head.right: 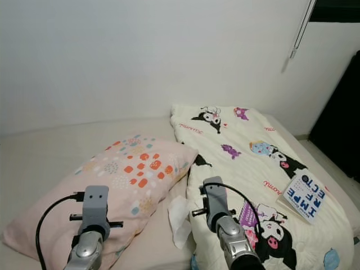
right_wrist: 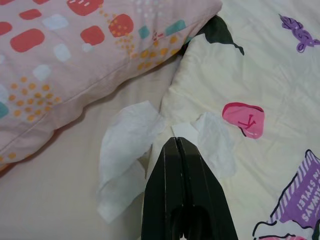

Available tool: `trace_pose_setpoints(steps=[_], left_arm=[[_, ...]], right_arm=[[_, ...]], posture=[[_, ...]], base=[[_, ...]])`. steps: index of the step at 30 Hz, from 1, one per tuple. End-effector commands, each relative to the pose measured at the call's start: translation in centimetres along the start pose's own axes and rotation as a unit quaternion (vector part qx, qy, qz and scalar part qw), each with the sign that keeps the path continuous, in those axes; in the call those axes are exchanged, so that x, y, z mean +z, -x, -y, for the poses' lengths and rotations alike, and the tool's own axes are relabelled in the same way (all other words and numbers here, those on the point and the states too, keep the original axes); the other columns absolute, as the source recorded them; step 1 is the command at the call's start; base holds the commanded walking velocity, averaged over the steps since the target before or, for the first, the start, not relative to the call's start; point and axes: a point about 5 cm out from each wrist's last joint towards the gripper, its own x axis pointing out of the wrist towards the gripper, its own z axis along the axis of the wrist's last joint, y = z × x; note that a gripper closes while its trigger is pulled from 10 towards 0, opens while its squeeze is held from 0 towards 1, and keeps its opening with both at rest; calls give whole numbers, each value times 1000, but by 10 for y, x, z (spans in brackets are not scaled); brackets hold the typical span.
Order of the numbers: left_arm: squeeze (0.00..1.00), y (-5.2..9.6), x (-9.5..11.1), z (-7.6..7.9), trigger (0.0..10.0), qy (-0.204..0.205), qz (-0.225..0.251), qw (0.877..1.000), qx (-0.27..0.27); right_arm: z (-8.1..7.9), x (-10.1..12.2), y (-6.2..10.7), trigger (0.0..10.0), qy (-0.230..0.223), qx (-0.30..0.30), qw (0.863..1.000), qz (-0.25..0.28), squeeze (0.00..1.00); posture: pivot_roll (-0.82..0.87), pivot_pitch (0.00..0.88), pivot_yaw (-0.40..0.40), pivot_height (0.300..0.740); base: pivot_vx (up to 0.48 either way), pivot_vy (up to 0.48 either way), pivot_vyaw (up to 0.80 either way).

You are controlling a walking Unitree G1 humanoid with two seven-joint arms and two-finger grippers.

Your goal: Clean up the room

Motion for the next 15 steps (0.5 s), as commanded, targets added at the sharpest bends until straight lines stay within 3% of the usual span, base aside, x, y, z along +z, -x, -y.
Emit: trace_pose_setpoints(steps=[1,6,15], left_arm=[[0,0,1,-1,10000,-8,2,1000,-4],[0,0,3,1,10000,-14,6,1000,-13],[0,-2,4,5,10000,-29,22,998,-52]], right_arm=[[0,-1,0,10000,-2,-1,1000,-2,0],[1,0,0,10000,0,-4,1000,2,0],[2,6,0,10000,9,-8,1000,20,0]], posture=[[36,53,-49,676],[37,56,-46,676],[34,61,-36,636]], base=[[0,0,0],[0,0,0],[0,0,0]])
